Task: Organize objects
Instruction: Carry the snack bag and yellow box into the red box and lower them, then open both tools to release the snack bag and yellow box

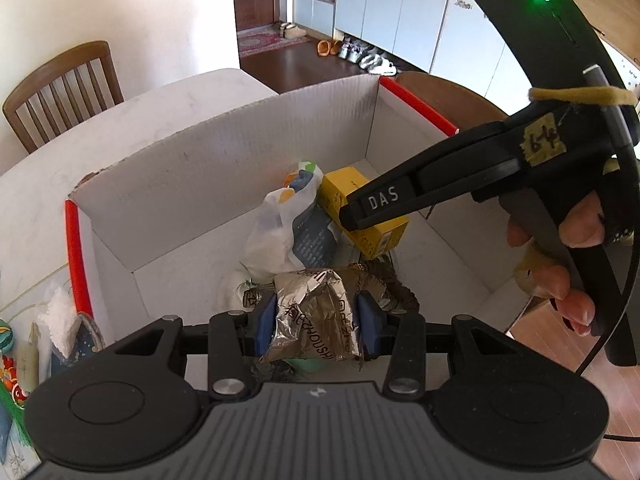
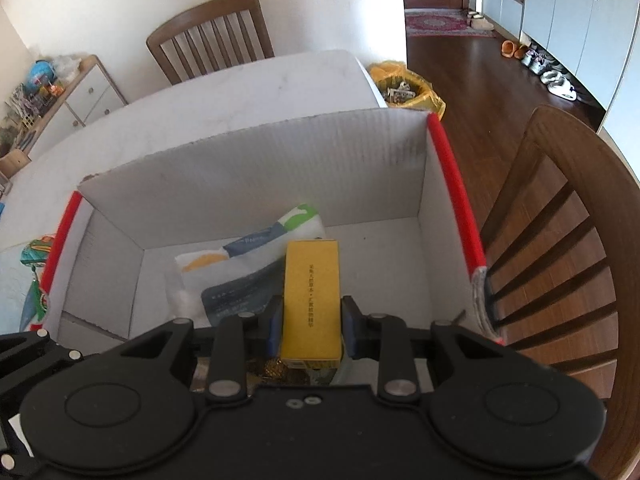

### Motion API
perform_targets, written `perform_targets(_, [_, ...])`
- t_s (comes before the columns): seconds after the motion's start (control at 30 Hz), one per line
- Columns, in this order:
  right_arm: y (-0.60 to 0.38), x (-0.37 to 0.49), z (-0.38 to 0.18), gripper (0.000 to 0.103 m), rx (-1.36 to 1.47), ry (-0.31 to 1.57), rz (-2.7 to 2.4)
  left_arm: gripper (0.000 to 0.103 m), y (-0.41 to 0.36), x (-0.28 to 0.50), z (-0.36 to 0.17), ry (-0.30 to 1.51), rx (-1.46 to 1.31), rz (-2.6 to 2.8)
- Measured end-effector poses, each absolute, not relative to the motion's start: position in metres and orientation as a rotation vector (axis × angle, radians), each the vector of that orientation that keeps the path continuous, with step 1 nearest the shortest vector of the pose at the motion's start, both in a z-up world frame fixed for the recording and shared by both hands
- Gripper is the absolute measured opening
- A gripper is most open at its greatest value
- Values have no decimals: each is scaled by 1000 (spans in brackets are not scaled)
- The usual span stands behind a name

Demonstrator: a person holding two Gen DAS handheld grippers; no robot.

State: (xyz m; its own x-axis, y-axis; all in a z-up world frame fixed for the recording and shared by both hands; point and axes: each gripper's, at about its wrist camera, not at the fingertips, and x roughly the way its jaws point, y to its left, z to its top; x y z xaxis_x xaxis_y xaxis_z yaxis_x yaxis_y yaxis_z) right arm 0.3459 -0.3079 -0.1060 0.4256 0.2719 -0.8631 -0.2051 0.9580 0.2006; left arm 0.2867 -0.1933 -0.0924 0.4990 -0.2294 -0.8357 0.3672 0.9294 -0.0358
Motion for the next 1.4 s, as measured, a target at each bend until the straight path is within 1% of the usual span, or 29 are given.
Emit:
perform_targets(0.4, [-309, 352, -109, 29, 66, 1119, 296, 44, -188, 293, -97, 1035, 114, -374])
perform_targets(0.5, [-310, 350, -107, 31, 63, 1117, 303, 46, -186, 293, -98, 1045, 96, -369])
perform_targets(0.6, [-312, 347, -105, 33, 58, 1116, 309, 51, -183, 293, -99, 1056, 71, -365])
perform_targets(0.67, [-313, 347, -103, 35, 58, 1114, 314, 58, -181, 292, -99, 1051, 63, -366])
perform_targets(0.73, [-315, 344, -101, 37, 62, 1114, 321, 60, -180, 290, -98, 1047, 55, -369])
perform_targets(0.87, [-317, 337, -98, 42, 71, 1107, 336, 61, -178, 286, -94, 1033, 46, -364])
perform_targets(1.4, [-321, 287, -60, 53, 110, 1032, 413, 61, -150, 252, -48, 889, 20, -316])
